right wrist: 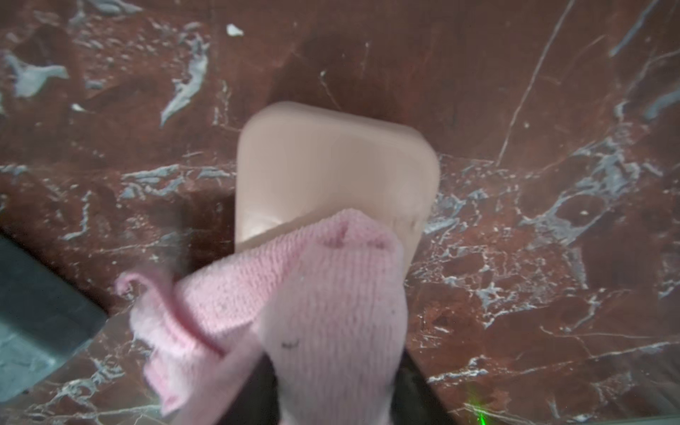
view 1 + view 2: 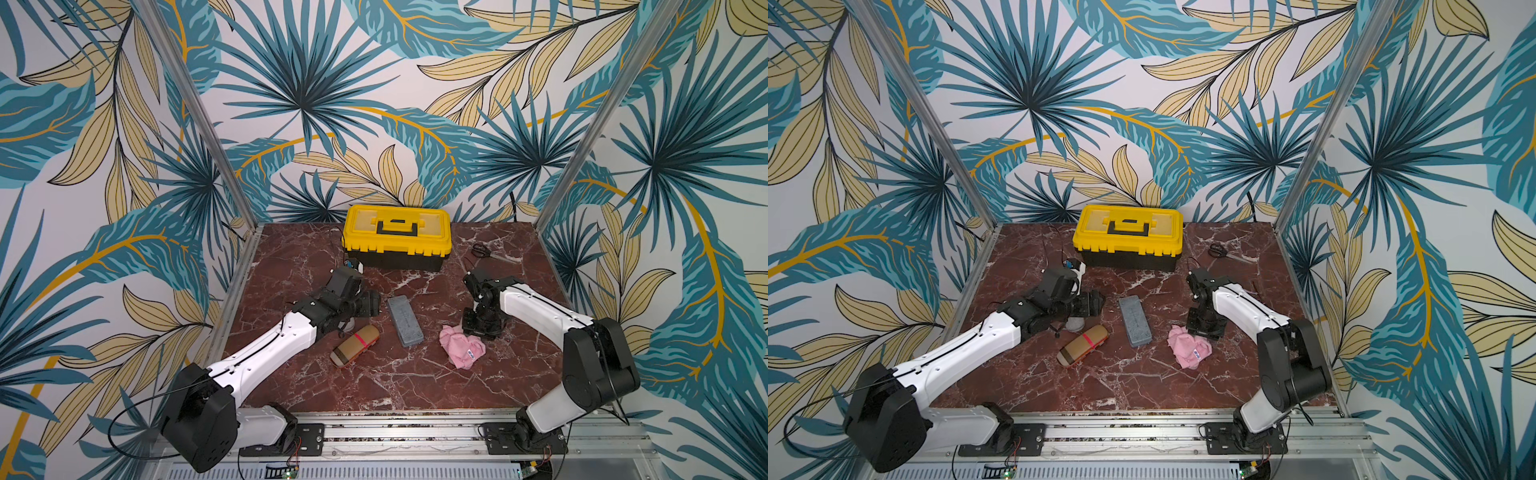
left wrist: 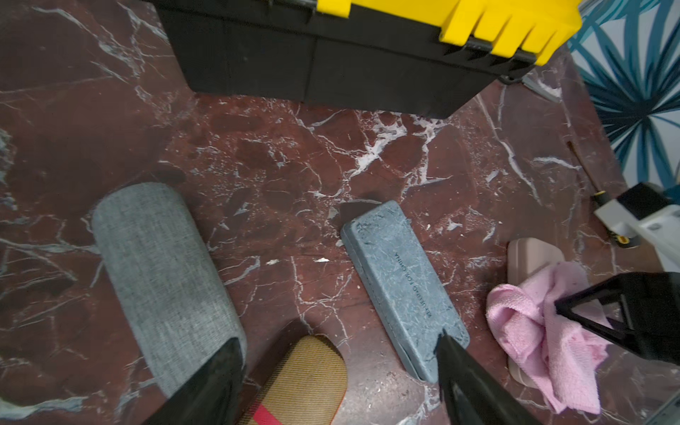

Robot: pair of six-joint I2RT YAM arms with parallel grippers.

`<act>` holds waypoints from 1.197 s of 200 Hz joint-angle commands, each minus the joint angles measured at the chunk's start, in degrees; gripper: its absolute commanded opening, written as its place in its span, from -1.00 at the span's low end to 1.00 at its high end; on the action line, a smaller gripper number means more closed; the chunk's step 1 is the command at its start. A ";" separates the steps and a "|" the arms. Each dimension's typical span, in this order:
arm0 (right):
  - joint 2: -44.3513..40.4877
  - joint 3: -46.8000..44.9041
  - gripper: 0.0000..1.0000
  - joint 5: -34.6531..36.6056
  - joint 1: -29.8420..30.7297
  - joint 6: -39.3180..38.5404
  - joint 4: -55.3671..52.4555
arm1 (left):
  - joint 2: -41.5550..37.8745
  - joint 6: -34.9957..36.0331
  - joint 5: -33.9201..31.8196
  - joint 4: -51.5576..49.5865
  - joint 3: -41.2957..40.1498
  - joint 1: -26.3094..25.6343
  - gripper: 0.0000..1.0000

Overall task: Wipe the eyeglass case
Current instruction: Pick up the cleaning item from the eyeglass case, then place the cleaning item at the center of the board.

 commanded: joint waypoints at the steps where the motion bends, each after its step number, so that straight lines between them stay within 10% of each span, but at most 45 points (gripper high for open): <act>1: 0.88 2.65 -0.59 5.50 -0.66 -1.27 -1.84 | -0.10 -0.55 2.46 2.15 0.29 0.12 0.70; 37: -2.48 9.46 -0.90 5.90 -2.22 -3.08 -6.18 | -1.23 -0.57 4.38 3.47 -0.65 0.71 0.82; 99: 2.61 23.85 -0.82 24.06 -13.78 -2.74 -9.42 | -2.32 0.24 13.19 6.71 -2.70 4.83 0.87; 173: 18.36 27.00 -0.73 26.78 -19.74 -2.69 -4.64 | 1.19 -0.42 16.39 4.58 -2.22 4.89 0.86; 203: 19.28 26.35 -0.46 25.30 -19.70 -3.13 -4.73 | 2.27 -0.19 16.40 4.67 -1.62 4.85 0.86; 239: 11.45 24.73 0.44 30.99 -18.53 -2.16 -9.19 | 2.12 0.96 14.89 2.18 -0.59 5.04 0.86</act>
